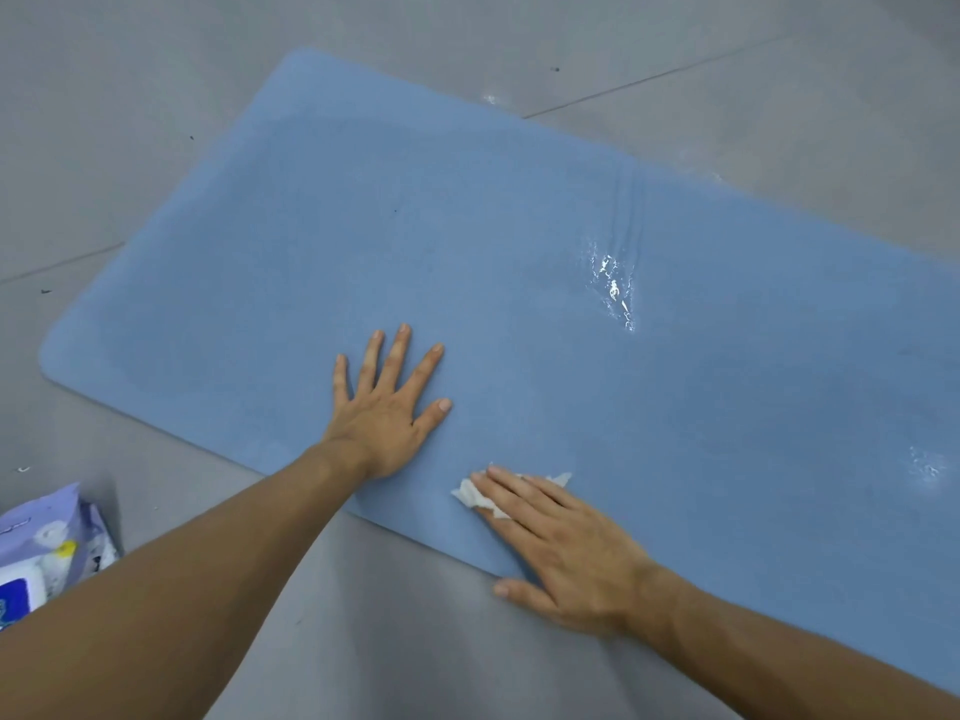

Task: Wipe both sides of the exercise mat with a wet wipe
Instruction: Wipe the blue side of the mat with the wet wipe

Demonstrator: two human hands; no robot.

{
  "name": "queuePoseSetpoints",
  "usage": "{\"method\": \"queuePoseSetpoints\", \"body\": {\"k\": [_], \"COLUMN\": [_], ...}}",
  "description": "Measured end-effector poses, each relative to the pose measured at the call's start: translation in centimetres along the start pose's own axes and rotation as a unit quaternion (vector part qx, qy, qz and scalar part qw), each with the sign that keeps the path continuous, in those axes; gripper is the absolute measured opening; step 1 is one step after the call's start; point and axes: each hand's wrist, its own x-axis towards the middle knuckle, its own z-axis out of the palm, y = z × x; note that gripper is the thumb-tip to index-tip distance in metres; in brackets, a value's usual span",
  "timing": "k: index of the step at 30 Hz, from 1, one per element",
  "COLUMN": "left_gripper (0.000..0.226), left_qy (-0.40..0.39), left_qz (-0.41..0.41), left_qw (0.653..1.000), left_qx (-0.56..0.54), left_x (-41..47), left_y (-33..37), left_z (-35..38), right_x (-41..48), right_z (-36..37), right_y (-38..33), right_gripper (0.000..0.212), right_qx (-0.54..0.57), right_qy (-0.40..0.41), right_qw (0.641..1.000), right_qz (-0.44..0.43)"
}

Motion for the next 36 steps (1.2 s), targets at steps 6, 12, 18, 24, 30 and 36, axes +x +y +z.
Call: {"method": "queuePoseSetpoints", "body": {"k": [6, 12, 18, 24, 30, 36], "left_gripper": [0.069, 0.069, 0.068, 0.068, 0.069, 0.068], "left_qy": [-0.007, 0.004, 0.009, 0.011, 0.004, 0.003], "left_qz": [0.004, 0.001, 0.001, 0.003, 0.004, 0.004], "left_qw": [1.000, 1.000, 1.000, 1.000, 1.000, 1.000], "left_qx": [0.003, 0.006, 0.008, 0.003, 0.002, 0.002], "left_x": [-0.2, -0.2, -0.3, -0.5, -0.6, -0.5], "left_y": [-0.1, -0.2, -0.1, -0.1, -0.1, -0.2], "left_z": [0.1, 0.4, 0.4, 0.5, 0.5, 0.6], "right_x": [-0.6, -0.3, 0.2, -2.0, -2.2, -2.8], "right_z": [-0.9, -1.9, -0.6, 0.3, -1.0, -2.3], "right_y": [7.4, 9.9, 2.6, 0.5, 9.0, 10.0], "right_gripper": [0.072, 0.073, 0.082, 0.077, 0.078, 0.080], "right_qx": [0.023, 0.028, 0.030, -0.010, -0.002, 0.021], "right_qy": [0.058, 0.048, 0.013, 0.001, 0.032, 0.021], "right_qw": [0.972, 0.967, 0.996, 1.000, 0.968, 0.962], "right_qz": [0.225, 0.250, 0.087, 0.013, 0.250, 0.270]}}
